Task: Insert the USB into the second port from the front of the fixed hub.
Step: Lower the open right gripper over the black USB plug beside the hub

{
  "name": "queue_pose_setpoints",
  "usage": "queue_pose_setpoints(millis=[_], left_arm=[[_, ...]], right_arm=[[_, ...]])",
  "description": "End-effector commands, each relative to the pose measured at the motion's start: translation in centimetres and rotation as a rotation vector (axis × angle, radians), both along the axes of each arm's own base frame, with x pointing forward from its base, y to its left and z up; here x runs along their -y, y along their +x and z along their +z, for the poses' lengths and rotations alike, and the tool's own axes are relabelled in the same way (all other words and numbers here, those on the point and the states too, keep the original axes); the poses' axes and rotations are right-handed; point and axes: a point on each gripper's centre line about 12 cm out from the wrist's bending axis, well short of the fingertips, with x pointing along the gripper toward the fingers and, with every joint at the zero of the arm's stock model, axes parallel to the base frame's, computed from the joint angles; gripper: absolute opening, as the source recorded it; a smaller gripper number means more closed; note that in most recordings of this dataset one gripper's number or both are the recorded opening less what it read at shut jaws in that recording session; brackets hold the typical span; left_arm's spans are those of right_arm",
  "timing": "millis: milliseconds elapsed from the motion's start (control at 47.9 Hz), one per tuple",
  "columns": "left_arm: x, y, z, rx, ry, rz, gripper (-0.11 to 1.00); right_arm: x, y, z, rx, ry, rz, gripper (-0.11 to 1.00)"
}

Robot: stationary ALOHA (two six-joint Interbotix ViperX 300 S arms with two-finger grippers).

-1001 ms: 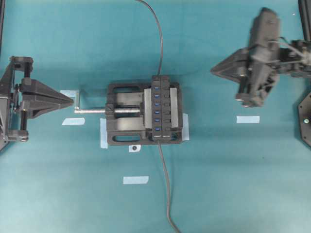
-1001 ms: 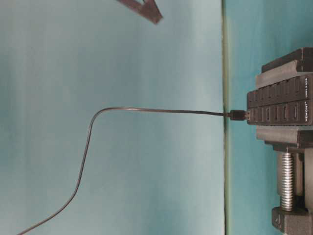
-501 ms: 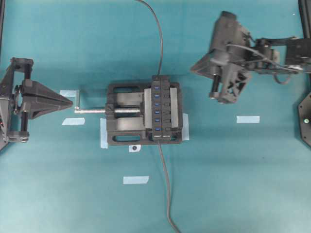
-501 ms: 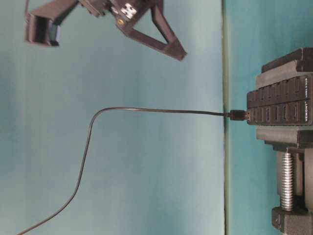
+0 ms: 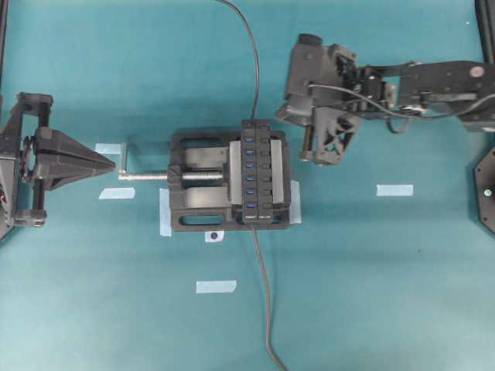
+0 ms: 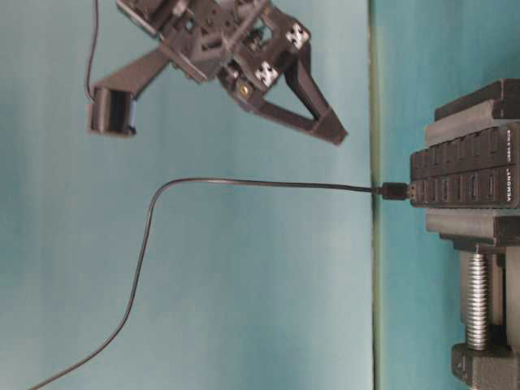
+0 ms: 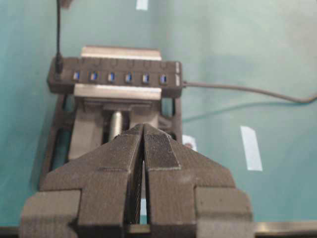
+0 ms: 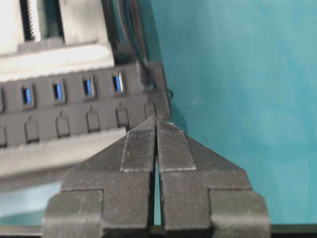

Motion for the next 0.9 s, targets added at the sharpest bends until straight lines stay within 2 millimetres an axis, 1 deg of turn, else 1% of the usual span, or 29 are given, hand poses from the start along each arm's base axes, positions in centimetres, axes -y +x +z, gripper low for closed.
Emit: queue_pose_setpoints(millis=[0, 104, 334, 584, 751, 876], left_arm=[[0.0, 0.3, 0.6, 0.015, 0.005, -0.001, 0.0], [0.0, 0.2, 0.6, 0.014, 0.006, -0.002, 0.0], [0.0, 0.2, 0.5, 0.012, 0.005, -0.001, 0.0], [0.0, 0.2, 0.5, 0.012, 0.005, -0.001, 0.0], [0.0, 0.2, 0.5, 0.012, 0.003, -0.001, 0.0], [0.0, 0.2, 0.7, 0.018, 0.002, 0.0, 0.0]], right_arm=[[0.2, 0.7, 0.9, 0.033, -0.013, 0.006, -0.02], [0.2, 0.8, 0.5, 0.03, -0.012, 0.007, -0.02], [0.2, 1.0, 0.6, 0.047, -0.013, 0.008, -0.02], [0.3, 1.3, -0.2, 0.031, -0.002, 0.001, -0.01], [0.4, 2.0, -0.3, 0.035, -0.002, 0.002, 0.02], [0.5, 2.5, -0.4, 0.056, -0.005, 0.005, 0.09]])
